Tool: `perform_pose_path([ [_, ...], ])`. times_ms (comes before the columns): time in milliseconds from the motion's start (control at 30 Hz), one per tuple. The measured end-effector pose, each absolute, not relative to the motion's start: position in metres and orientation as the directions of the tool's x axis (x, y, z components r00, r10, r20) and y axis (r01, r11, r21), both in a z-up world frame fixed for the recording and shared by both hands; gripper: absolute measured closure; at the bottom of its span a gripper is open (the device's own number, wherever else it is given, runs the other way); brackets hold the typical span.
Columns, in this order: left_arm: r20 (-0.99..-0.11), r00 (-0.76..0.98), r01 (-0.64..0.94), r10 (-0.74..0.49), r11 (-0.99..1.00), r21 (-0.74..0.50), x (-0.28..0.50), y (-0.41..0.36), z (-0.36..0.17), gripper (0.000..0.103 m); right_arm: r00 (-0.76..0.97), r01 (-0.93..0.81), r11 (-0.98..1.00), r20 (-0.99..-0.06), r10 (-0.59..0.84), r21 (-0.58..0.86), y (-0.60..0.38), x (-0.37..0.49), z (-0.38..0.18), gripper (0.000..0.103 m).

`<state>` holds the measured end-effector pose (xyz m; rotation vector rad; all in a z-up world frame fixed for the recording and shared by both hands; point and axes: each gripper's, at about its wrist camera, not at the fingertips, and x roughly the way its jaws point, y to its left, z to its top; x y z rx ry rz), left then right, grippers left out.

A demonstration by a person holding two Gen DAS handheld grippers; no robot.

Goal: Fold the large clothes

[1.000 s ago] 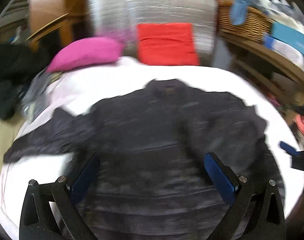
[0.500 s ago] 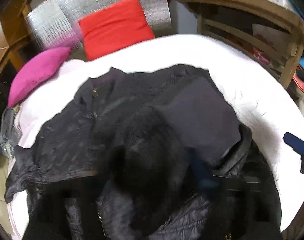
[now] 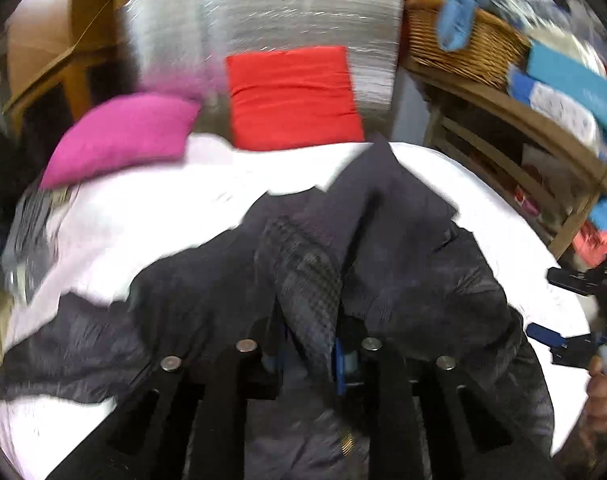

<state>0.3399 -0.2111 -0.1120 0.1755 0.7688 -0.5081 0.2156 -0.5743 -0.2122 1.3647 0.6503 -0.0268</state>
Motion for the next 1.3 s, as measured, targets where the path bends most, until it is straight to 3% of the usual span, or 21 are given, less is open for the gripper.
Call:
perform_pose_path([
  [33, -0.709, 0.592, 0.492, -0.384, 0.868, -0.059, 0.338, -0.194, -0.114, 0.068, 0.82, 0.385, 0.238, -0.449, 0.356, 0.892, -0.57, 0.22, -0.213, 0.017],
  [100, -0.719, 0.603, 0.434, -0.345, 0.898, -0.067, 0.335, -0.156, -0.123, 0.029, 0.808, 0.391, 0.258, -0.464, 0.365, 0.884, -0.563, 0.226, -0.215, 0.017],
  [167, -0.715, 0.624, 0.366, -0.315, 0.926, -0.089, 0.329, -0.116, -0.134, 0.025, 0.797, 0.398, 0.278, -0.479, 0.367, 0.874, -0.556, 0.231, -0.215, 0.017],
  [300, -0.765, 0.575, 0.269, -0.288, 0.951, -0.156, 0.336, -0.075, -0.157, 0.025, 0.79, 0.409, 0.323, -0.508, 0.343, 0.854, -0.549, 0.233, -0.212, 0.017],
  [500, -0.81, 0.473, 0.186, -0.345, 0.938, -0.291, 0.36, -0.065, -0.186, 0.025, 0.782, 0.463, 0.517, -0.607, 0.146, 0.72, -0.558, 0.238, -0.19, 0.017],
  [600, -0.841, 0.423, 0.206, -0.337, 0.94, -0.273, 0.371, -0.078, -0.202, 0.027, 0.78, 0.471, 0.532, -0.614, 0.121, 0.704, -0.572, 0.243, -0.19, 0.018],
  [633, -0.849, 0.407, 0.21, -0.337, 0.939, -0.272, 0.376, -0.081, -0.208, 0.032, 0.777, 0.475, 0.53, -0.617, 0.121, 0.702, -0.577, 0.246, -0.192, 0.018],
  [700, -0.877, 0.355, 0.199, -0.325, 0.943, -0.269, 0.387, -0.087, -0.227, 0.055, 0.773, 0.483, 0.518, -0.622, 0.127, 0.706, -0.586, 0.25, -0.197, 0.019],
  [833, -0.892, 0.323, 0.209, -0.316, 0.943, -0.258, 0.398, -0.099, -0.243, 0.062, 0.77, 0.481, 0.509, -0.622, 0.145, 0.714, -0.592, 0.257, -0.201, 0.02],
  [900, -0.879, 0.327, 0.252, -0.346, 0.929, -0.272, 0.398, -0.105, -0.241, 0.103, 0.765, 0.476, 0.524, -0.626, 0.149, 0.706, -0.592, 0.263, -0.202, 0.02],
  [967, -0.871, 0.32, 0.303, -0.373, 0.911, -0.279, 0.398, -0.115, -0.235, 0.103, 0.762, 0.466, 0.532, -0.626, 0.166, 0.707, -0.59, 0.27, -0.204, 0.02],
  [1133, -0.865, 0.397, 0.422, -0.307, 0.898, -0.124, 0.39, -0.146, -0.219, 0.103, 0.734, 0.491, 0.564, -0.664, 0.143, 0.664, -0.585, 0.288, -0.212, 0.02],
  [1233, -0.881, 0.359, 0.388, -0.307, 0.908, -0.159, 0.393, -0.139, -0.223, 0.097, 0.702, 0.513, 0.606, -0.704, 0.111, 0.607, -0.577, 0.297, -0.216, 0.02],
  [1300, -0.895, 0.338, 0.337, -0.29, 0.926, -0.173, 0.39, -0.126, -0.23, 0.062, 0.685, 0.528, 0.632, -0.724, 0.079, 0.568, -0.574, 0.3, -0.216, 0.022],
])
